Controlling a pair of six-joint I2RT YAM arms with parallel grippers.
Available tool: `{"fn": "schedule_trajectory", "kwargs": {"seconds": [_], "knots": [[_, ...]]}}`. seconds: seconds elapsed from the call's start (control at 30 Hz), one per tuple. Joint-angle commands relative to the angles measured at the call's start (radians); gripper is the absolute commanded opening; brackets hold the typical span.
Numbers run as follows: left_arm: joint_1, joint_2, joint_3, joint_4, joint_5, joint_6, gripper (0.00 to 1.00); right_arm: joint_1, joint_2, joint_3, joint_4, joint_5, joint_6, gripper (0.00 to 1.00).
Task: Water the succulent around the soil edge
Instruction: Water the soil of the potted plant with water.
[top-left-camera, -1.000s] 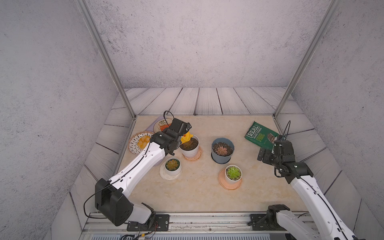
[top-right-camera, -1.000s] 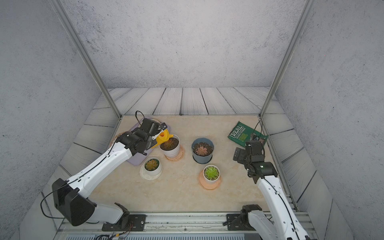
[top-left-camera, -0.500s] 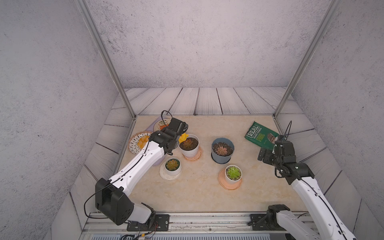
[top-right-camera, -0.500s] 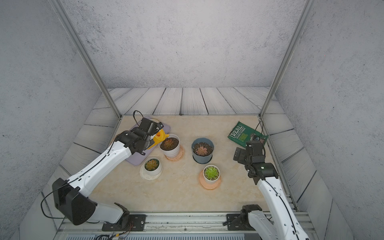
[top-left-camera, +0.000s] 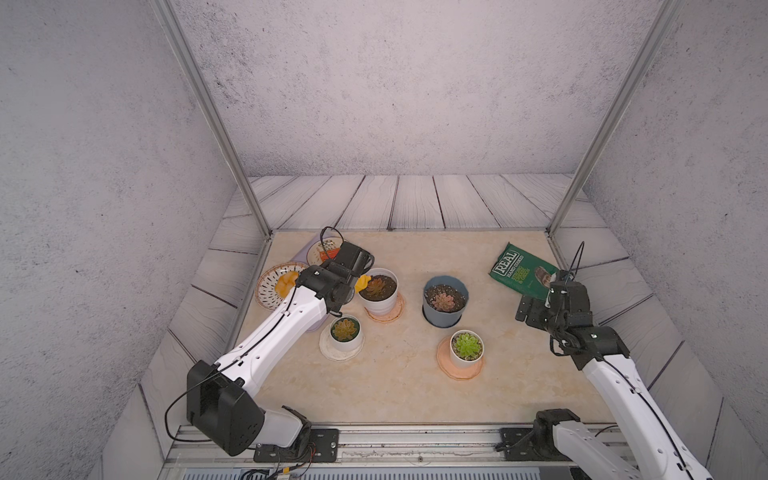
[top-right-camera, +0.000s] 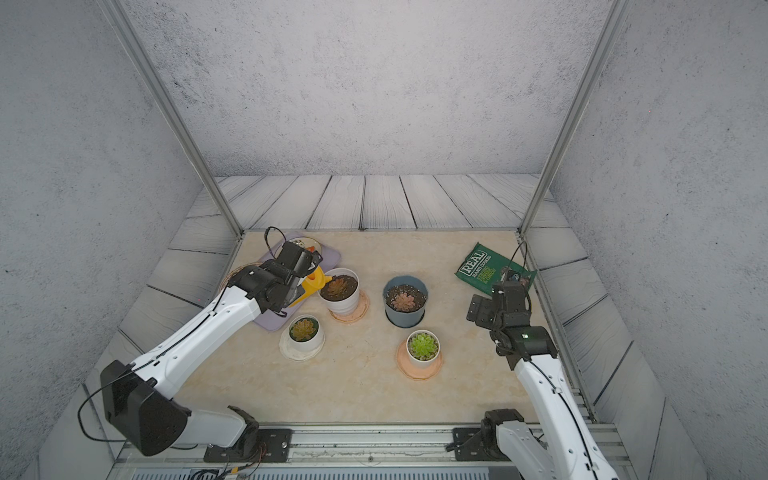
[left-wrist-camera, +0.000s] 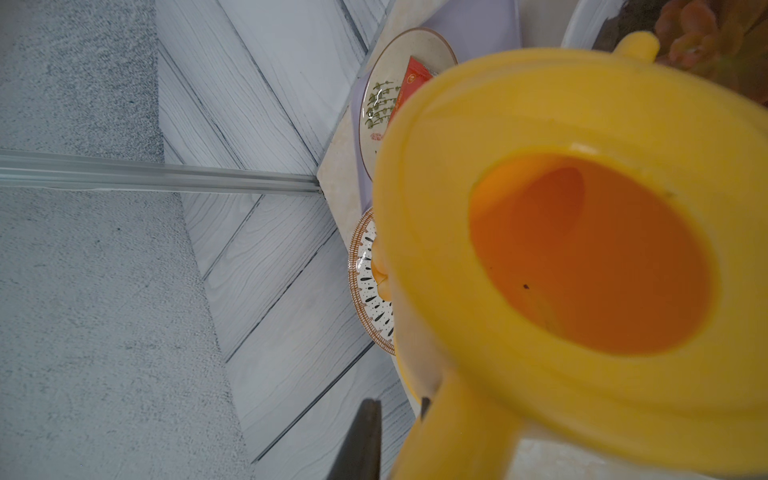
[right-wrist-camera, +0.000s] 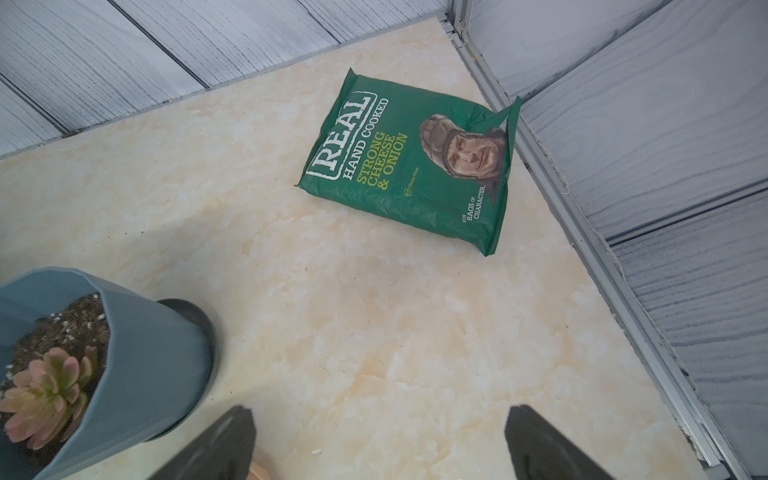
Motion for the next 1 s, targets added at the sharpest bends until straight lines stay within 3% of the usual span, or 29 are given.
{"fn": "schedule_trajectory", "kwargs": {"seconds": [0.0, 0.47, 0.97], "knots": [[0.008, -0.041, -0.015, -0.019, -0.028, -0.039, 0.0, 0.003, -0.015, -0.012, 0.007, 0.013, -0.009, 0.99], [-0.002, -0.107, -0.072, -0.079, 0.027, -0.069, 0.0, 0.004, -0.018, -0.012, 0.008, 0.016, -0.009, 0.99], [-0.101, -0.152, -0.09, -0.138, 0.041, -0.09, 0.0, 0.004, -0.025, -0.014, 0.007, 0.019, -0.009, 0.99]]}}
